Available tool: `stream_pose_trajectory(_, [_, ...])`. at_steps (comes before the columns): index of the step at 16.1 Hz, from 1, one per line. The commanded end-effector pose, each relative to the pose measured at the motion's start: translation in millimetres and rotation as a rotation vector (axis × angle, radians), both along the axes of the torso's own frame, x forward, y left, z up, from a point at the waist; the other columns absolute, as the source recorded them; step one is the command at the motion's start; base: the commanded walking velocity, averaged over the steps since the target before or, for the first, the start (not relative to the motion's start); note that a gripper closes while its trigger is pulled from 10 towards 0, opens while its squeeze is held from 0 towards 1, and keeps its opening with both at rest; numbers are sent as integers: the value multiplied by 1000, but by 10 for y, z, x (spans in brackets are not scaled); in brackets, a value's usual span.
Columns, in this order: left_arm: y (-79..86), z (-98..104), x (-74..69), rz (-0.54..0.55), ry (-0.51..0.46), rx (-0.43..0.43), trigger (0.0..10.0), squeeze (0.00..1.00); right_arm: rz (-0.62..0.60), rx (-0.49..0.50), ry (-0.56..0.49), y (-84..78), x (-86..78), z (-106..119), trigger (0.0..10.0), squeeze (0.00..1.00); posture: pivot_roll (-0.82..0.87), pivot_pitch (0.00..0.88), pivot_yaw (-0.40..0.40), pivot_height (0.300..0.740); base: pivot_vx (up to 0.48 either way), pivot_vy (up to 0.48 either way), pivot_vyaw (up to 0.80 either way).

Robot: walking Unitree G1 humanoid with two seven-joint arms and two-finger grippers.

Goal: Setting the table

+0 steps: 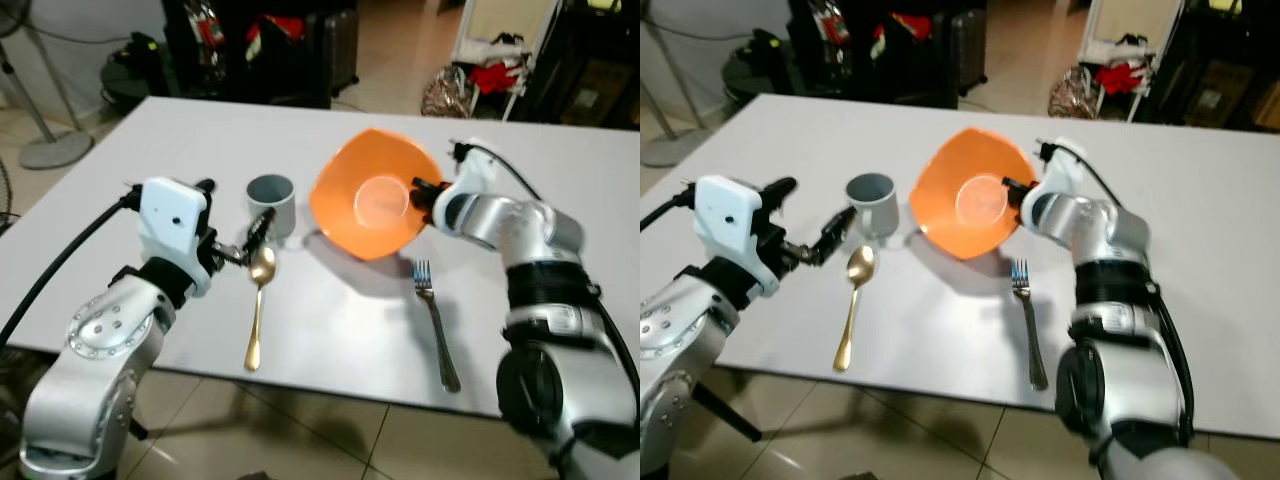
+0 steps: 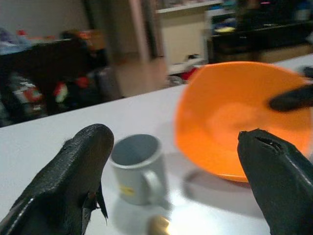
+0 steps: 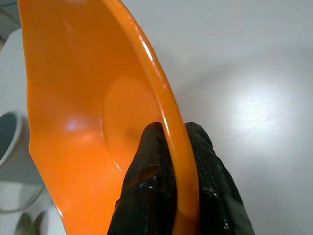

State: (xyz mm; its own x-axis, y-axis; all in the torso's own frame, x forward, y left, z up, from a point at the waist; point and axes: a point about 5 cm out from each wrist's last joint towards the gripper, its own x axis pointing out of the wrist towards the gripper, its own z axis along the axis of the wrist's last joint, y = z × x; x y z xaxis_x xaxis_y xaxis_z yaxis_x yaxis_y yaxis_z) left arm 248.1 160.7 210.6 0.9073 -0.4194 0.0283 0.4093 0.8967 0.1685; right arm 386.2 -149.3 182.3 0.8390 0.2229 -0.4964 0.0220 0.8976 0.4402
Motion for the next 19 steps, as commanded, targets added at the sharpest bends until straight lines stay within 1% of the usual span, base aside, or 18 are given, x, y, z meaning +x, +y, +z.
stream_pose_trajectory(1, [-23, 20, -35, -76, 17, 35, 10000, 0, 0, 48, -47, 2, 90, 188, 10000, 0, -23, 8, 19, 740, 0, 0, 0])
stream_pose_trajectory(2, [-21, 25, -53, -114, 28, 59, 10000, 0, 23, 75, -12, 19, 110, 186, 10000, 0, -23, 9, 19, 740, 0, 0, 0])
stream_pose_trajectory(4, [-21, 37, -71, -159, 44, 69, 10000, 0, 39, 102, 24, 33, 131, 173, 10000, 0, -22, 12, 19, 740, 0, 0, 0])
stream_pose_trajectory(5, [-31, 13, -123, -251, 91, 112, 10000, 0, 36, 98, 60, 26, 151, 135, 10000, 0, -22, 17, 21, 740, 0, 0, 0])
stream_pose_trajectory(6, [-34, -10, -149, -282, 114, 134, 10000, 0, 22, 101, 68, 13, 156, 119, 10000, 0, -23, 18, 22, 740, 0, 0, 0])
stream_pose_trajectory(7, [-41, -33, -183, -313, 149, 127, 10000, 0, 21, 87, 81, 1, 154, 91, 10000, 0, -23, 18, 22, 740, 0, 0, 0])
stream_pose_trajectory(9, [-39, -42, -211, -327, 165, 124, 10000, 0, 27, 89, 101, -2, 146, 64, 10000, 0, -24, 29, 21, 740, 0, 0, 0])
stream_pose_trajectory(10, [-31, -52, -225, -322, 172, 123, 10000, 0, 22, 94, 132, -27, 126, -10, 10000, 0, -23, 38, 21, 740, 0, 0, 0])
stream_pose_trajectory(12, [-36, -57, -240, -333, 185, 122, 10000, 0, 15, 137, 166, -20, 104, -74, 10000, 0, -22, 44, 23, 740, 0, 0, 0])
stream_pose_trajectory(17, [-46, -50, -257, -345, 196, 123, 10000, 0, -34, 180, 165, -26, 109, -135, 10000, 0, -16, 51, 28, 740, 0, 0, 0])
stream_pose_trajectory(18, [-45, -48, -257, -344, 196, 124, 10000, 0, -39, 181, 167, -27, 109, -138, 10000, 67, -14, 51, 28, 740, 0, 0, 0])
stream_pose_trajectory(19, [-43, -46, -255, -343, 196, 125, 10000, 0, -44, 184, 165, -30, 111, -140, 10000, 439, -13, 50, 27, 740, 0, 0, 0])
